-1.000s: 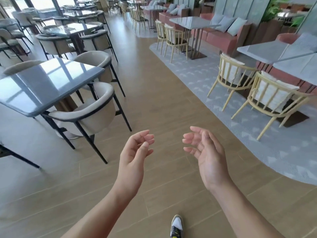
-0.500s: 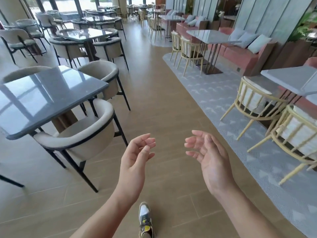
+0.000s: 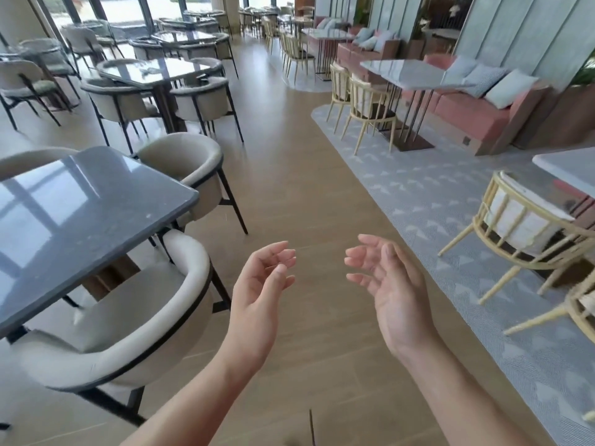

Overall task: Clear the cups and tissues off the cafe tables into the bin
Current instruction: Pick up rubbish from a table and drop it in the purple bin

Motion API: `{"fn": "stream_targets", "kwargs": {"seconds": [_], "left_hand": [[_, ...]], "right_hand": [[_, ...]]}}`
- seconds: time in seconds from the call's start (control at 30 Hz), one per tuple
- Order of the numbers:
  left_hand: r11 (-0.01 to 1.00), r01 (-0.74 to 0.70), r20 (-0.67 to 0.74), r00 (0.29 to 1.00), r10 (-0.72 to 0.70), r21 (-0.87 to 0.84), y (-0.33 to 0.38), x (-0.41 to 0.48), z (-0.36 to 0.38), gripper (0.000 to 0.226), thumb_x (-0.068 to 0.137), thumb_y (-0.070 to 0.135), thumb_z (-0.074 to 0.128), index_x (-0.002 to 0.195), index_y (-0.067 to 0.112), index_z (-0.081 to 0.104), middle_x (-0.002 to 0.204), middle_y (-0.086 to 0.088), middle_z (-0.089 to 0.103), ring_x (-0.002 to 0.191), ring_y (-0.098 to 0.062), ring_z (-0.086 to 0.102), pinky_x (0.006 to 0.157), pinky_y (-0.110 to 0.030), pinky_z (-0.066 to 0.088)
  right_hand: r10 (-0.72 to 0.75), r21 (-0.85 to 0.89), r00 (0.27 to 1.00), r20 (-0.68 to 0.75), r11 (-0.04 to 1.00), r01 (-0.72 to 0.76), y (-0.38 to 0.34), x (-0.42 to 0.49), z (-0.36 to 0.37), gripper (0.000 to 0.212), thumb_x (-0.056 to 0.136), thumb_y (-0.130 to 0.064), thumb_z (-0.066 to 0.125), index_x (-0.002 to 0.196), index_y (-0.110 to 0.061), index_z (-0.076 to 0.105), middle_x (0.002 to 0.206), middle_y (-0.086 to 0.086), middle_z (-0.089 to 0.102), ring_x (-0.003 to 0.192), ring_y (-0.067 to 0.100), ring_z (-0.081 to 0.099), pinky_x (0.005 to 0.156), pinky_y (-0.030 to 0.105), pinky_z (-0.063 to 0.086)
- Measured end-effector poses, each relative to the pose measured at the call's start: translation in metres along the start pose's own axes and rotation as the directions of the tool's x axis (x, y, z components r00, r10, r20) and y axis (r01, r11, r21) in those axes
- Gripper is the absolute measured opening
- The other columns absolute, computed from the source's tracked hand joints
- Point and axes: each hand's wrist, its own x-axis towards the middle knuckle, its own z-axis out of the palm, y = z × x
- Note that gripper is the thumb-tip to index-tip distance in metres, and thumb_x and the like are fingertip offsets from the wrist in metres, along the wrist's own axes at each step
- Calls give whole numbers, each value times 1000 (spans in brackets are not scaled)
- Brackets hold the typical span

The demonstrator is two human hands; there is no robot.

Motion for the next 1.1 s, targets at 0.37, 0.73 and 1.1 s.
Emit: {"fn": "stream_targets", "kwargs": {"seconds": [0.37,0.73,1.1], "left_hand": [[1000,6,-79,997,-4,26,-44,185,4,33,94,25,52,124,19,65,120,-3,72,119,-21,65,97,-40,57],[997,-39,-206,977,53,71,-79,434,55,33,95,24,53,126,17,65,121,-3,72,117,-20,67,99,-45,56],[998,-32,-212,976,44,62,-111,610,78,33,95,23,53,125,18,65,120,-3,72,118,-23,66,96,-41,54]], "right_hand": [[46,35,998,41,998,-48,60,190,33,64,76,-79,70,112,-27,75,108,10,73,108,27,68,85,40,55],[81,70,979,190,993,-95,83,472,59,59,81,-75,68,112,-26,76,110,16,72,108,30,67,85,42,54],[70,73,969,237,993,-90,107,649,76,62,80,-76,68,114,-25,75,111,16,72,112,33,66,88,42,55]]}}
